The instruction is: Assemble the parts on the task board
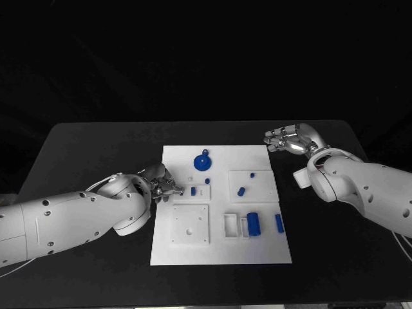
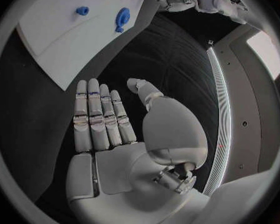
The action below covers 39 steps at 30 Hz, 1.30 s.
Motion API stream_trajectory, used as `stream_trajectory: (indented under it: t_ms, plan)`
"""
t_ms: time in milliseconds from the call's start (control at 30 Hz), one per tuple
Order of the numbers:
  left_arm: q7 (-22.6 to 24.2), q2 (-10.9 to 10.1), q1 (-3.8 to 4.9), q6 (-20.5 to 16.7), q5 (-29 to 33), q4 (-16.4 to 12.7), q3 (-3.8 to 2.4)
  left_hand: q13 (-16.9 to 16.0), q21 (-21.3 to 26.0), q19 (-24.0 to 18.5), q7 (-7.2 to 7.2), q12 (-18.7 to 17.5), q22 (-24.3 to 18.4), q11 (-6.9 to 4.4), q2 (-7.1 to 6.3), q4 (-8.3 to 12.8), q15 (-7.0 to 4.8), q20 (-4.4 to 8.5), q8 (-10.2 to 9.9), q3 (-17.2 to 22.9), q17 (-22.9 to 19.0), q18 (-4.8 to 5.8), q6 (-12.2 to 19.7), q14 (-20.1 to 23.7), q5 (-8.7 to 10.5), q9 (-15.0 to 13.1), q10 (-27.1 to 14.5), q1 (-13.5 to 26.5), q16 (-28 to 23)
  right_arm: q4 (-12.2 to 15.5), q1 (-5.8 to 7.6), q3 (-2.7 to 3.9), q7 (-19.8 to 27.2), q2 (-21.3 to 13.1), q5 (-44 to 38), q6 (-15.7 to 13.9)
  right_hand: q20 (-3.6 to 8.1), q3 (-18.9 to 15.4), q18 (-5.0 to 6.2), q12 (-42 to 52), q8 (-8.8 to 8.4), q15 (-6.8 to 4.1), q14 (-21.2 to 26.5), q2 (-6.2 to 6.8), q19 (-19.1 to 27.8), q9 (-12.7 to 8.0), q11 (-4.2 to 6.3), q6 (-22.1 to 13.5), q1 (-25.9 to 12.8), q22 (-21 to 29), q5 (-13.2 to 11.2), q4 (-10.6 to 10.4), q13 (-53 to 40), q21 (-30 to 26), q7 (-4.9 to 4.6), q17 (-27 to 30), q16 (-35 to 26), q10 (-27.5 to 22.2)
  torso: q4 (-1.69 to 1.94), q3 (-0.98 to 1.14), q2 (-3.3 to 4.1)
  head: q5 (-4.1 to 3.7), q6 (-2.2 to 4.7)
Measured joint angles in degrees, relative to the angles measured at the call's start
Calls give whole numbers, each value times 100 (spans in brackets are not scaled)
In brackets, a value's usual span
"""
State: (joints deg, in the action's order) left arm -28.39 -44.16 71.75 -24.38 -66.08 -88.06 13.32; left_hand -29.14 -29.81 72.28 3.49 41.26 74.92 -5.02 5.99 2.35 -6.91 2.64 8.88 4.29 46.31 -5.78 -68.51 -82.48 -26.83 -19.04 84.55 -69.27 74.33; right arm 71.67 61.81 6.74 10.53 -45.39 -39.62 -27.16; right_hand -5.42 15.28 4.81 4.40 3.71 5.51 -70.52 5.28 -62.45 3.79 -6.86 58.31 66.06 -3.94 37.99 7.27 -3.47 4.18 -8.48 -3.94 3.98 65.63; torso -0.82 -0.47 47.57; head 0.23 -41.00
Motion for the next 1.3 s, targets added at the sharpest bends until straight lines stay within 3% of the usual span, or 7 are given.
stream_trajectory:
  t_ms: [367, 400, 433, 467, 500, 1033, 1300]
  plan:
    - [3, 0, 6, 55, -18, 7, -5, -40, -89, -52, -5, 35, -1, 0, 2, 106, 0, -51, 0, 106, 33, -90, -5, 0, -226, -11, 0, 251, 54, -4, 0, 0, 0, 2, 0, 0, 0, 0, -1, 0, 0, 0, 0, 0, 0, 0, 0, 0, 0, 0, -3, 0, 0, 0, 0, 0, 0, 0, 2, -3, -1, 8, -22]
    - [4, 0, 6, 63, -19, 7, -6, -40, -90, -52, -5, 35, -1, 0, 2, 103, 0, -51, 0, 147, 41, -89, -5, 0, 115, -11, 0, 250, 62, -5, 0, 0, 0, 3, 0, 0, 0, 0, 0, 0, 0, 0, 0, 0, 0, 0, 0, 0, 0, 0, -4, 0, 0, 0, 0, 0, 0, 0, 2, -3, -1, 8, -22]
    - [5, 0, 6, 73, -19, 4, -5, -53, -115, -64, -29, 40, -1, 0, -124, 143, 52, -63, 0, 770, 48, -90, -29, -11, 534, -11, 1, 537, 62, -6, -1, 0, 0, 3, 0, 0, 0, 0, 0, 0, 0, 0, 0, 0, 0, 0, 0, 0, 0, 0, -4, 0, 0, 0, 0, 0, 0, 0, 2, -3, -1, 8, -22]
    - [9, 0, 4, 83, -19, -1, -5, -63, -135, -72, -31, 48, -1, -1, -270, 375, 60, -71, 0, 1462, 52, -89, -32, -2, 719, -11, 1, 807, 62, -6, -1, 0, 0, 4, 0, 0, 0, 0, 0, 0, 0, 0, 0, 0, 0, 0, 0, 0, 0, 0, -3, 0, 0, 0, 0, 0, 0, 0, 2, -3, -1, 8, -23]
    - [13, 2, 3, 100, -18, -8, -3, -63, -135, -72, -32, 50, -1, -1, -323, 377, 60, -72, 3, 1606, 52, -89, -32, -2, 785, -26, 1, 843, 62, -7, -1, 0, 0, 4, 0, 0, 0, 0, 0, 0, 0, 0, 0, 0, 0, 0, 0, 0, 0, 0, -4, 0, 0, 0, 0, 0, 0, 0, 2, -3, -1, 8, -23]
    - [53, -3, 4, 227, -3, -34, -6, -69, -135, -72, -40, 50, -2, -1, -386, 331, 59, -71, 23, 1663, 36, -89, -41, -2, 829, -74, 1, 788, 62, -13, -5, 0, 1, 8, 1, 1, 0, 0, -1, 0, 0, 0, 0, 0, 0, 0, 0, 0, 0, 0, -4, 0, 0, 0, 0, 0, 0, 0, 3, -1, -1, 14, -39]
    - [59, -10, 2, 234, -13, -43, -5, -49, -135, -63, -40, 50, -2, -2, -563, 274, 59, -102, 29, 1720, 17, -88, -41, -2, 895, -71, 2, 599, 62, -14, -6, 0, 2, 8, 2, 1, 0, 0, 0, 0, 0, 0, 0, 1, 0, 0, 0, 0, -1, 0, 5, 0, 0, 0, 0, 0, 0, 0, 2, 0, -1, 15, -29]
